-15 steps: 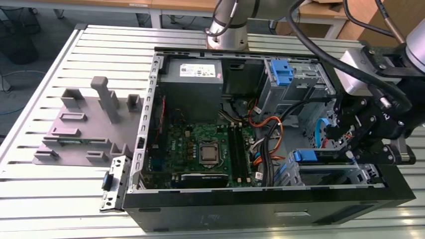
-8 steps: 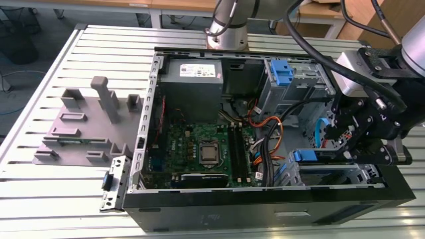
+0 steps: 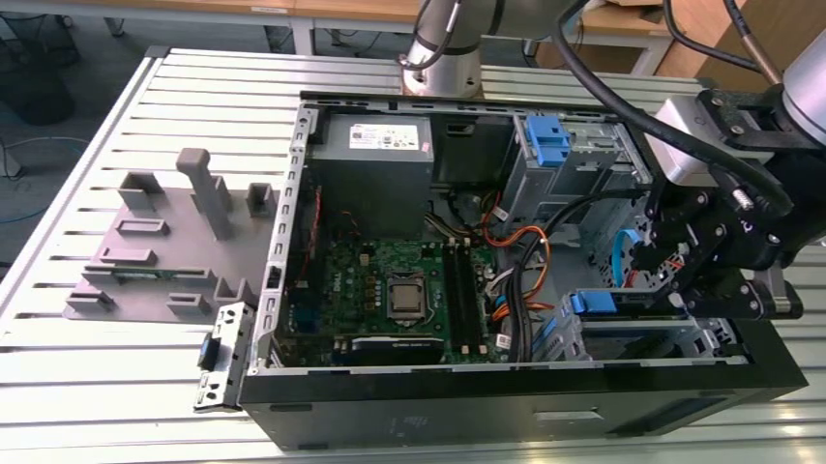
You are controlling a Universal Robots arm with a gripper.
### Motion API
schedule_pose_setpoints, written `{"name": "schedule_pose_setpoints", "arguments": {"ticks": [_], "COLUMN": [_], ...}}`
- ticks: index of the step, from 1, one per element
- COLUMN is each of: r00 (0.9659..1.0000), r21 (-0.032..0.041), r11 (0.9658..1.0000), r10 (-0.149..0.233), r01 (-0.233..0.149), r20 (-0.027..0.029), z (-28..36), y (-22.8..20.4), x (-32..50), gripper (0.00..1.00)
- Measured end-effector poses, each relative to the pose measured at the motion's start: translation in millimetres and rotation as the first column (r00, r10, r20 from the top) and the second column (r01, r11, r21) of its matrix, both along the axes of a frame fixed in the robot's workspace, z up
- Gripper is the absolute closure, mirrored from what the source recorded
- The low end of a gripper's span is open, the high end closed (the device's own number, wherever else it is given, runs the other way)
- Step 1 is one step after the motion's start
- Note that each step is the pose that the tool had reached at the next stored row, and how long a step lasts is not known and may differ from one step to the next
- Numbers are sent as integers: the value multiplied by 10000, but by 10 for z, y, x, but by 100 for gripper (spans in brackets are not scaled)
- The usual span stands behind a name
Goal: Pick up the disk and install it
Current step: 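Insert the first disk wire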
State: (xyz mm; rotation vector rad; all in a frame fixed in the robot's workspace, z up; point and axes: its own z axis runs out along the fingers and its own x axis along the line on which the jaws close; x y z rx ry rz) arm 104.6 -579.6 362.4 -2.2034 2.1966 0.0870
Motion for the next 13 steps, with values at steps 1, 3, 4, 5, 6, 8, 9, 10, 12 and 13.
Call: {"name": "schedule_pose_setpoints", "arguments": {"ticks": [1, 3, 4, 5, 6, 8, 9, 10, 12, 13], "r00": [10000, 10000, 10000, 10000, 10000, 10000, 10000, 10000, 10000, 10000], "r21": [1, -3, -6, -5, -3, -2, -3, -2, 1, 2], "r11": [10000, 10000, 10000, 10000, 10000, 10000, 10000, 10000, 10000, 10000], "r10": [0, 0, 0, 0, 0, 0, 0, 0, 0, 0], "r01": [0, 0, 0, 0, 0, 0, 0, 0, 0, 0], "r20": [0, 0, 0, 0, 0, 0, 0, 0, 0, 0], "z": [0, 5, 11, 20, 33, 64, 79, 91, 99, 99], "y": [0, 0, 0, 0, 0, 0, 0, 0, 0, 0], "x": [0, 0, 0, 0, 0, 0, 0, 0, 0, 0], "gripper": [58, 58, 58, 58, 58, 58, 58, 58, 58, 58]}}
